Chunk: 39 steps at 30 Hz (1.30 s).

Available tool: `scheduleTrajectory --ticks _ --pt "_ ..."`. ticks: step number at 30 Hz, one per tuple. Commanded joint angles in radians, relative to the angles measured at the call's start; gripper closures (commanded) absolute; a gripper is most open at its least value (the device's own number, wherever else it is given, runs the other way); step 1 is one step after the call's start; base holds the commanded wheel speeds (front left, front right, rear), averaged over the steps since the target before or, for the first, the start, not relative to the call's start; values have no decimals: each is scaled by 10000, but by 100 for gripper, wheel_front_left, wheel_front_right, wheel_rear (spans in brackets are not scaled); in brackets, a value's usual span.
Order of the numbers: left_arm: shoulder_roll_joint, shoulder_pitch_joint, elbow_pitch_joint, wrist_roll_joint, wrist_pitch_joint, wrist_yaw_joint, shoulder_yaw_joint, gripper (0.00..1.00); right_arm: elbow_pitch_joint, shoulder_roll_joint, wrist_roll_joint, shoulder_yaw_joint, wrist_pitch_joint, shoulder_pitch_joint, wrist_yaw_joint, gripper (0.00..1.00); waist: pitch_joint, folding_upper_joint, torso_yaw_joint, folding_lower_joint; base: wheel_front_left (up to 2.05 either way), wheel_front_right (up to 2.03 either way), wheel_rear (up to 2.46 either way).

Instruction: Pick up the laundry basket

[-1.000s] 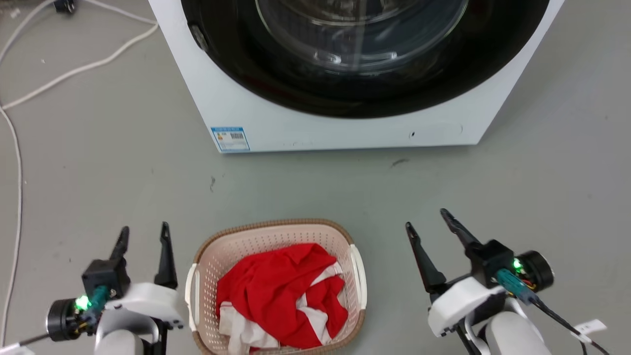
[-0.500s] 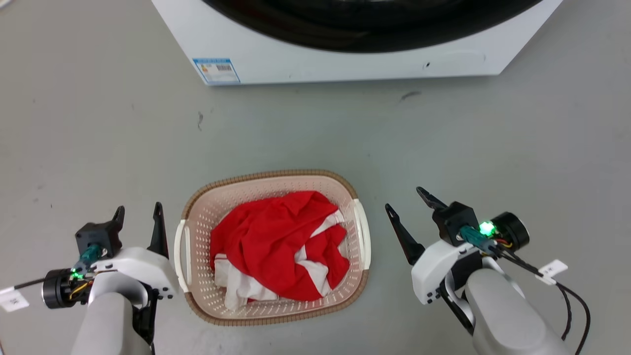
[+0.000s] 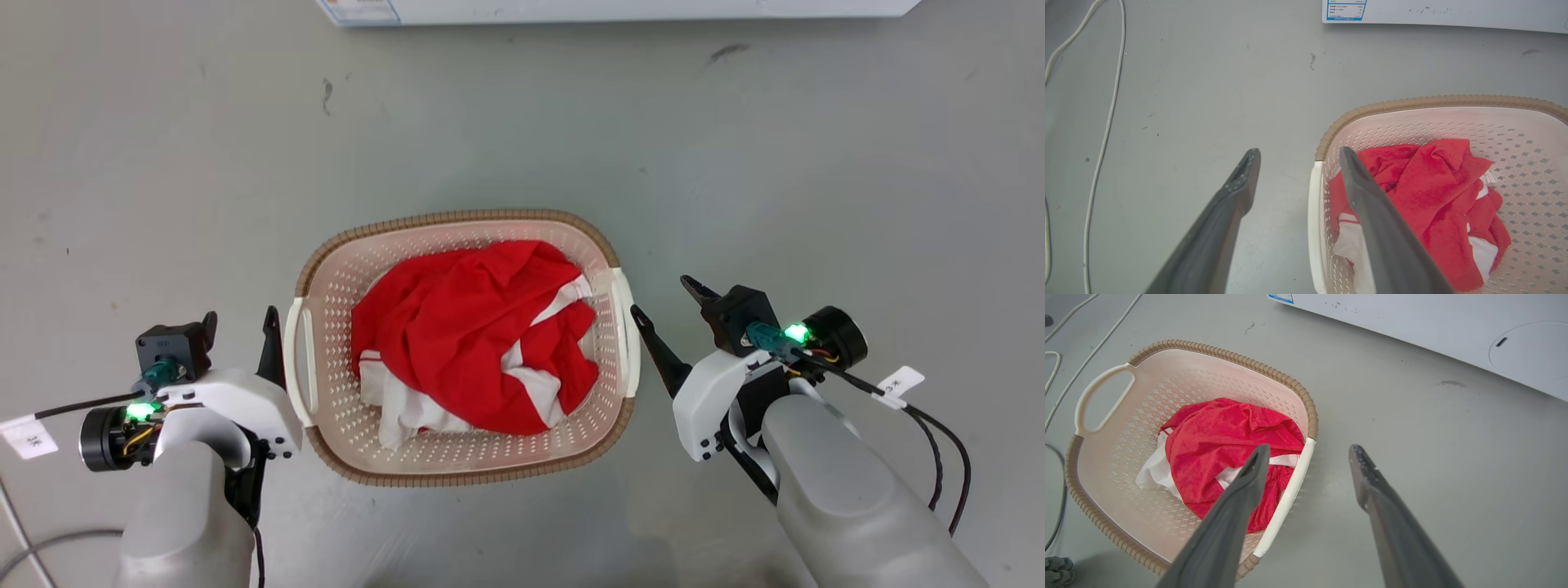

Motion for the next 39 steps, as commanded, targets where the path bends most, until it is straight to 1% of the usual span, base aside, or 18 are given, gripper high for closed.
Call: scheduleTrajectory --ticks 1,13,25,39 --pt "-14 -176 103 -26 -28 -3 -10 0 97 -1 99 57 -19 -236 -7 0 286 0 135 -2 0 0 0" --pt "-353 -961 981 40 -27 -60 -455 0 1281 -5 496 378 -18 -1045 -7 0 1264 0 532 -2 0 0 0" --pt "-588 -1778 1794 31 -26 -82 -816 0 2331 -5 352 366 -17 -1938 -7 0 2225 0 830 -2 0 0 0" --pt "-811 -2310 2319 21 -26 7 -1105 0 2755 -25 273 338 -14 -2329 -11 0 2914 0 965 -2 0 0 0"
